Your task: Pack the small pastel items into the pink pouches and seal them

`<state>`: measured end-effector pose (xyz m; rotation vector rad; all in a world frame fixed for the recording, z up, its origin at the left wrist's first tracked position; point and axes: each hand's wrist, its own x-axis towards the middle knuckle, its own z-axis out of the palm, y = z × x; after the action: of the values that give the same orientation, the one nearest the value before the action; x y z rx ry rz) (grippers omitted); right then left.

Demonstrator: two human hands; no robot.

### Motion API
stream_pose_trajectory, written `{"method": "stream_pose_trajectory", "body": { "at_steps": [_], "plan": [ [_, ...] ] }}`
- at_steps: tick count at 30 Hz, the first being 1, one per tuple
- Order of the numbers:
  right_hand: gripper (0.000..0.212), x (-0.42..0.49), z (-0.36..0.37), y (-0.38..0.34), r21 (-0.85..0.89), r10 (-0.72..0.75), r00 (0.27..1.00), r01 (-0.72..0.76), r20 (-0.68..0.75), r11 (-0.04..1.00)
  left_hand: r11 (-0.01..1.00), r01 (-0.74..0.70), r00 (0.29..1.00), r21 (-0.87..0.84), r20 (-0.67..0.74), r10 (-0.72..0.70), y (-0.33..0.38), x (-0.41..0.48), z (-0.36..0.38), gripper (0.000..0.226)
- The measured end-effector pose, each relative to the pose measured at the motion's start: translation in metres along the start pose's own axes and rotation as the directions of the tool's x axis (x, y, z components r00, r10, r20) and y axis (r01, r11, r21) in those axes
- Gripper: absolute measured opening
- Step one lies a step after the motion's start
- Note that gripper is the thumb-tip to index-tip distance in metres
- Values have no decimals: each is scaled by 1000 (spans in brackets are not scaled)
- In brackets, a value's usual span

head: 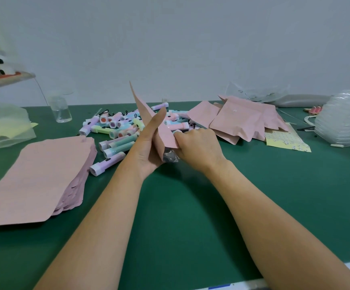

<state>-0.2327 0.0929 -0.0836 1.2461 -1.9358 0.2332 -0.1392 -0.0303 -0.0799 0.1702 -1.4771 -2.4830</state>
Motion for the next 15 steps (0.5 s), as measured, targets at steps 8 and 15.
{"method": "stream_pose_trajectory", "body": {
  "at_steps": [8, 15],
  "plan": [
    [18, -10, -1, 3, 674, 190, 979, -93, -70, 733, 951, -121, 985, -283, -151, 80, 11, -2, -10, 53],
    [71, -8, 21, 3, 431, -31, 863, -220, 504, 875, 790, -281, 959, -546, -182, 215, 7, 1, -29, 46]
  ]
}}
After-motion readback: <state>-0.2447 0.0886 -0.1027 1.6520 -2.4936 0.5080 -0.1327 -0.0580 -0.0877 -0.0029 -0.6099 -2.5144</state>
